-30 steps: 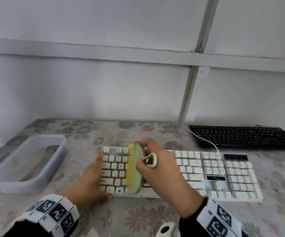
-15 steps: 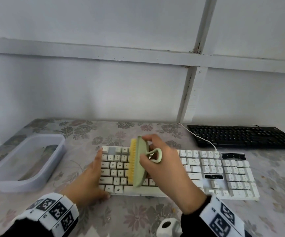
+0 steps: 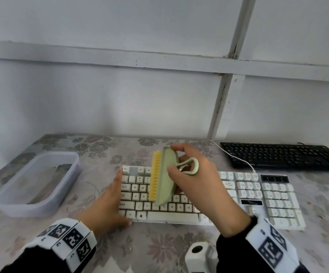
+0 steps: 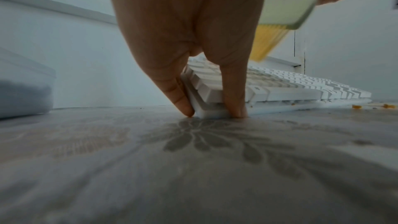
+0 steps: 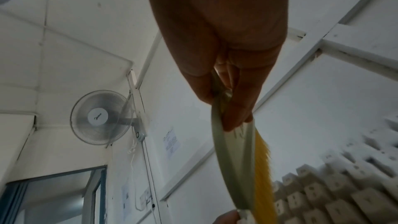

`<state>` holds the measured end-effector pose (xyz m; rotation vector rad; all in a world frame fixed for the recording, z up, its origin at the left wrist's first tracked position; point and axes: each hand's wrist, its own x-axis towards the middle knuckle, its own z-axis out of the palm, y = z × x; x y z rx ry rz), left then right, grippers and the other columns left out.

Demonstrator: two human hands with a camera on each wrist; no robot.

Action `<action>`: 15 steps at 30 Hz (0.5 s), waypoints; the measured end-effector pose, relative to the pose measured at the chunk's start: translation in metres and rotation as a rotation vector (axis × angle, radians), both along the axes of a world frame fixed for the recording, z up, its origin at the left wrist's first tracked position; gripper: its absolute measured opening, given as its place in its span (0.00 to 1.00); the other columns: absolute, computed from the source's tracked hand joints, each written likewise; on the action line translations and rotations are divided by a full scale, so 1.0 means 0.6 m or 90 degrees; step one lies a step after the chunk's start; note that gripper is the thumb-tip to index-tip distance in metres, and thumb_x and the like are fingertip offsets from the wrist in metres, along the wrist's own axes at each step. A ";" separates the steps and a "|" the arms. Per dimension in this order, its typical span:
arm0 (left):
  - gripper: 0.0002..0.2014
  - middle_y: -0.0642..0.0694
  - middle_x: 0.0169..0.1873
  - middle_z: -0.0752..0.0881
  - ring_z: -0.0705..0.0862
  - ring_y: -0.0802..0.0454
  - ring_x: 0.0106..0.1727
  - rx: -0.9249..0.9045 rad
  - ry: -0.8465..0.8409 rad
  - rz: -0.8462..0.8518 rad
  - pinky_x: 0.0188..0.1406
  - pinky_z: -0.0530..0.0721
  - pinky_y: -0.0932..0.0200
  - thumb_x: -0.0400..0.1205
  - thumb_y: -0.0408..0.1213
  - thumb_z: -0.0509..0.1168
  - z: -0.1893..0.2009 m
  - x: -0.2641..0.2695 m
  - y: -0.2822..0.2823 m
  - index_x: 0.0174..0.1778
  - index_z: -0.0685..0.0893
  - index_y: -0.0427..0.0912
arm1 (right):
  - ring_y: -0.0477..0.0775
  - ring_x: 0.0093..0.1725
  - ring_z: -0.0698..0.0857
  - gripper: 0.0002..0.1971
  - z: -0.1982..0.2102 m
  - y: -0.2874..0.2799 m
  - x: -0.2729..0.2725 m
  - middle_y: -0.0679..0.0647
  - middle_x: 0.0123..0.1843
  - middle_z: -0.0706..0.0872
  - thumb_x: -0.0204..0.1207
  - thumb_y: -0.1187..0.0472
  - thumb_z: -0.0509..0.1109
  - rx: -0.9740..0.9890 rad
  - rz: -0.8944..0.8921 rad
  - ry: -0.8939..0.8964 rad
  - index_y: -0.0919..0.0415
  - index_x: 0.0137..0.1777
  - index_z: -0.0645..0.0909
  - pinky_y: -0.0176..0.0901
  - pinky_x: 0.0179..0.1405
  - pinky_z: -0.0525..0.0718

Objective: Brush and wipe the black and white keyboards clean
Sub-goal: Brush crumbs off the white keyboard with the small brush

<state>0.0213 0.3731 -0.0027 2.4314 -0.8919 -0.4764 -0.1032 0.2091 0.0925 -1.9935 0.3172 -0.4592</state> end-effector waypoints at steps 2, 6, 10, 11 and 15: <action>0.66 0.47 0.78 0.59 0.67 0.54 0.72 0.006 -0.006 -0.001 0.71 0.67 0.62 0.68 0.41 0.77 -0.001 0.001 0.000 0.75 0.20 0.52 | 0.60 0.37 0.87 0.17 -0.002 0.010 0.015 0.52 0.41 0.86 0.76 0.67 0.66 -0.014 0.016 -0.013 0.45 0.60 0.77 0.59 0.32 0.88; 0.67 0.47 0.78 0.59 0.67 0.54 0.72 0.006 -0.004 -0.006 0.70 0.67 0.63 0.68 0.41 0.77 -0.007 0.006 0.000 0.71 0.17 0.52 | 0.50 0.31 0.86 0.15 -0.026 0.035 0.027 0.51 0.38 0.85 0.78 0.65 0.64 -0.066 0.060 0.034 0.50 0.62 0.75 0.48 0.30 0.89; 0.68 0.49 0.77 0.60 0.65 0.57 0.73 -0.039 -0.026 -0.039 0.74 0.65 0.64 0.67 0.46 0.77 -0.018 0.016 0.003 0.72 0.17 0.50 | 0.40 0.25 0.79 0.13 -0.053 0.052 0.003 0.48 0.34 0.81 0.79 0.66 0.63 -0.076 0.114 0.077 0.53 0.61 0.76 0.33 0.24 0.80; 0.68 0.50 0.77 0.60 0.65 0.57 0.74 -0.049 -0.028 -0.047 0.75 0.65 0.62 0.67 0.50 0.76 -0.021 0.017 0.004 0.73 0.18 0.50 | 0.38 0.23 0.78 0.14 -0.055 0.054 -0.005 0.46 0.33 0.79 0.78 0.66 0.63 -0.076 0.130 0.095 0.52 0.61 0.76 0.31 0.23 0.77; 0.68 0.48 0.79 0.57 0.63 0.57 0.76 -0.045 -0.041 -0.057 0.78 0.63 0.56 0.64 0.57 0.73 -0.023 0.017 0.004 0.72 0.16 0.51 | 0.42 0.25 0.77 0.14 -0.038 0.050 -0.024 0.47 0.34 0.79 0.75 0.65 0.64 -0.037 0.164 0.160 0.48 0.58 0.79 0.41 0.26 0.83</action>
